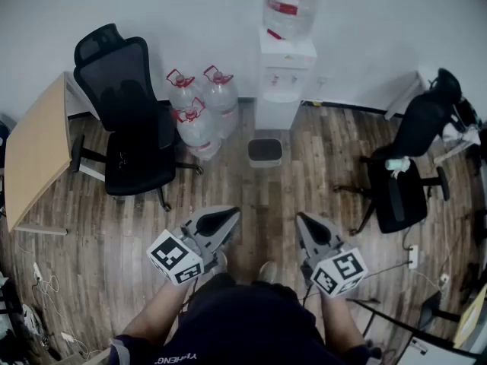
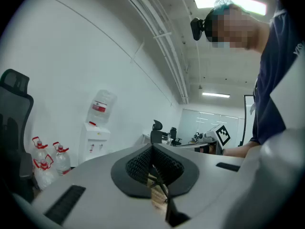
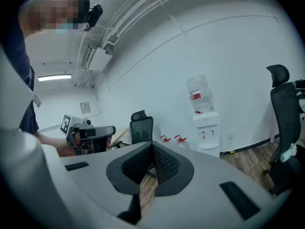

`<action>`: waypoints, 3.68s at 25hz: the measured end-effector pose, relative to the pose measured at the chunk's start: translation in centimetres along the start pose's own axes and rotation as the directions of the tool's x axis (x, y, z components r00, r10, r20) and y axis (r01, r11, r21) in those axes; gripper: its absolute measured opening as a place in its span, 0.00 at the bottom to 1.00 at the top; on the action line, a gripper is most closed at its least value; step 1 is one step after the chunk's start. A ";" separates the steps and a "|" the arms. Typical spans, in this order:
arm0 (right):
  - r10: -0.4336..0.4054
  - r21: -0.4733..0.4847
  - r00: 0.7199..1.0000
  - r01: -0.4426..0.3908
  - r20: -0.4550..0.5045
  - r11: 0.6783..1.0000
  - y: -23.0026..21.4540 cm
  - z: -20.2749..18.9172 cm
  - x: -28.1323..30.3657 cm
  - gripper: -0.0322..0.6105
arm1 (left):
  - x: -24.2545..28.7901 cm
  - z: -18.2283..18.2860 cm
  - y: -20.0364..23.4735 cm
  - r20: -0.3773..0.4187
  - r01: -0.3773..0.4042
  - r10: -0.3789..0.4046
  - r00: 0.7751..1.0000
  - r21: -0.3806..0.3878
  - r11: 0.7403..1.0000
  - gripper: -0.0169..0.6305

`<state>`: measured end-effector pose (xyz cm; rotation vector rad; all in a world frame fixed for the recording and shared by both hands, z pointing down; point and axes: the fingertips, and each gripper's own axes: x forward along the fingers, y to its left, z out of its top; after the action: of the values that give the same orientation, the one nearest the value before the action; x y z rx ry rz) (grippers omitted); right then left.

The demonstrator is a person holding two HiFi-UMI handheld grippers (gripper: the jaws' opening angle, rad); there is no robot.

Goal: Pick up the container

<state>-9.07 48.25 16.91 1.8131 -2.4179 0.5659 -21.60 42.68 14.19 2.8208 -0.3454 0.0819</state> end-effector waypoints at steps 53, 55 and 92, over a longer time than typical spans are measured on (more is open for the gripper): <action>0.068 0.092 0.995 -0.061 -0.069 0.994 -17.2 0.8 6.7 0.07 | 14.2 -1.5 11.1 -0.031 -0.116 0.115 0.993 -0.020 0.993 0.05; 0.071 0.091 0.994 -0.064 -0.085 0.994 -18.0 1.3 10.6 0.07 | 15.0 -1.4 14.8 -0.044 -0.115 0.113 0.993 -0.040 0.993 0.05; 0.106 0.077 0.853 -0.077 -0.511 0.994 -40.1 -8.3 47.4 0.07 | 30.0 -17.3 49.3 -0.318 -0.287 0.179 0.931 -0.333 0.898 0.06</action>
<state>12.84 -1.84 47.44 1.3339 -2.1335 0.9890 -4.86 -4.71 47.48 2.3359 -0.5687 0.4183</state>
